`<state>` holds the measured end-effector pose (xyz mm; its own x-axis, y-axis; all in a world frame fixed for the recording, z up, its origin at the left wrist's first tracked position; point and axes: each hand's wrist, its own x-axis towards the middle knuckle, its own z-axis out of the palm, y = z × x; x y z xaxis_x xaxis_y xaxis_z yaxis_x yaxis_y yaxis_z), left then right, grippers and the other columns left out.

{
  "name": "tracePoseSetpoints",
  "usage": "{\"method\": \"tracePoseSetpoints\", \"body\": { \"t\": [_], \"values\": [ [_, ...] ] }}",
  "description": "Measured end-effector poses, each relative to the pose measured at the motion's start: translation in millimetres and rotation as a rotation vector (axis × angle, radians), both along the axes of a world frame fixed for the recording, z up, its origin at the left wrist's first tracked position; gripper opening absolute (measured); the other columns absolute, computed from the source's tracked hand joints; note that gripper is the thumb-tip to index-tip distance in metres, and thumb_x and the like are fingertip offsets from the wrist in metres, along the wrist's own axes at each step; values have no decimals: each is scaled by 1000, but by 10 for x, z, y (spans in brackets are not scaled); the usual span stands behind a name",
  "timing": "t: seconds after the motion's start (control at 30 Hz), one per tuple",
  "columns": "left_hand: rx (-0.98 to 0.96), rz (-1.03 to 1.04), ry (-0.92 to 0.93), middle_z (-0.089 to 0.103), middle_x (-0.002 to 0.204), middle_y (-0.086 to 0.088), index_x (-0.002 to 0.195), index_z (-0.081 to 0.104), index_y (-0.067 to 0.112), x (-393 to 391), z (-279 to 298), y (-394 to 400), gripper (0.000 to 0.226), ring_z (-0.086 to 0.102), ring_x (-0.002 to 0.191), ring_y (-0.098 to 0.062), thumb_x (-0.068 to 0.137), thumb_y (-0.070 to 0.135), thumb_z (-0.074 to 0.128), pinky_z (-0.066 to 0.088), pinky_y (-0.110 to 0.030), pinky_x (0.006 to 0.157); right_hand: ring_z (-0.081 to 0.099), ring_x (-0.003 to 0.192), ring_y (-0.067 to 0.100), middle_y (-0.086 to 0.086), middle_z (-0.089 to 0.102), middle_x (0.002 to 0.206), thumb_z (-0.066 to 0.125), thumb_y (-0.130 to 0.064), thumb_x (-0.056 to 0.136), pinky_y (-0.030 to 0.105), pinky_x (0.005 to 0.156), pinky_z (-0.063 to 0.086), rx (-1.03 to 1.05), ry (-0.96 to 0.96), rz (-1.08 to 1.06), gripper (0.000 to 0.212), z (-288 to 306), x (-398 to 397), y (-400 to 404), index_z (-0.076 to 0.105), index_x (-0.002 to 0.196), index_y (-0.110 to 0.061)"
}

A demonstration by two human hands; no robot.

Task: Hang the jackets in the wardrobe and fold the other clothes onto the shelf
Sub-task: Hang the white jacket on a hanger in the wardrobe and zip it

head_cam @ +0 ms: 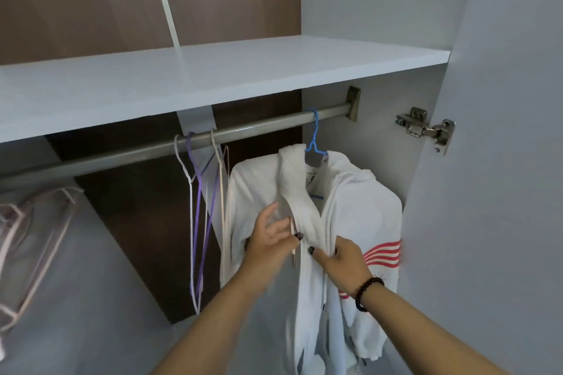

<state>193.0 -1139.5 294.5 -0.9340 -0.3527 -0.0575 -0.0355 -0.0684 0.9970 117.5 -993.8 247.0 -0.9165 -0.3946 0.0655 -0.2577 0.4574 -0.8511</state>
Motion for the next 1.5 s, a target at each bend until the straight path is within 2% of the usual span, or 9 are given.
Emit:
{"method": "tracePoseSetpoints", "body": {
  "t": [0.1,0.27,0.47,0.67,0.77,0.87,1.13,1.3,1.5],
  "values": [
    [-8,-46,-89,57,124,2,136,35,20,242,-477,158,68,58,104,0,84,-10,66,50,-11,74,63,83,12,-1,71,89,66,-23,88,8,63,43,-38,1,21,12,193,42,-54,70,93,-13],
    [-208,-125,-196,63,118,8,122,47,29,352,-1034,339,56,60,112,-10,75,20,77,50,-30,96,65,97,22,6,71,103,66,-25,87,34,86,51,-25,3,31,21,467,182,-134,70,101,-10],
    [-340,-33,-203,72,95,2,106,68,17,394,-1220,285,22,66,91,-16,85,24,69,53,-27,77,63,80,23,2,68,80,67,-31,87,32,68,49,28,-8,-4,21,555,255,-167,65,78,-12],
    [-1,67,-168,77,88,0,89,73,19,576,-990,211,6,72,87,-17,85,13,72,55,-22,74,60,76,26,14,59,78,71,-24,85,52,80,54,-236,-225,-9,27,423,355,21,61,84,1],
    [181,98,-148,76,96,-3,101,73,14,628,-811,190,15,72,94,-21,86,13,72,56,-35,87,61,80,7,-1,65,93,74,-18,80,27,78,54,-258,-207,-40,18,116,611,220,62,94,-20],
    [289,150,-157,76,100,-6,108,71,11,627,-637,258,23,72,94,-24,85,14,73,56,-39,87,61,83,4,-6,65,98,73,-18,81,12,73,46,-201,-299,19,18,-217,965,397,62,96,-22],
    [351,122,-91,73,107,-12,114,68,6,648,-350,647,32,71,99,-29,85,18,73,58,-39,82,57,82,13,-1,63,84,68,-10,84,34,84,51,-251,-383,293,19,-337,1241,702,62,100,-2],
    [435,68,-88,72,110,-15,109,73,7,800,-310,754,30,70,101,-32,83,22,74,59,-35,77,65,96,33,11,72,98,68,-16,87,44,89,53,-295,-322,301,15,-236,1200,688,71,101,-13],
    [603,138,24,72,111,-16,102,77,8,1076,-341,910,22,70,101,-25,91,15,59,57,-27,76,67,76,12,-3,74,79,69,-8,85,27,69,54,-369,-416,230,13,-252,1194,699,74,82,-20]
  ]
}}
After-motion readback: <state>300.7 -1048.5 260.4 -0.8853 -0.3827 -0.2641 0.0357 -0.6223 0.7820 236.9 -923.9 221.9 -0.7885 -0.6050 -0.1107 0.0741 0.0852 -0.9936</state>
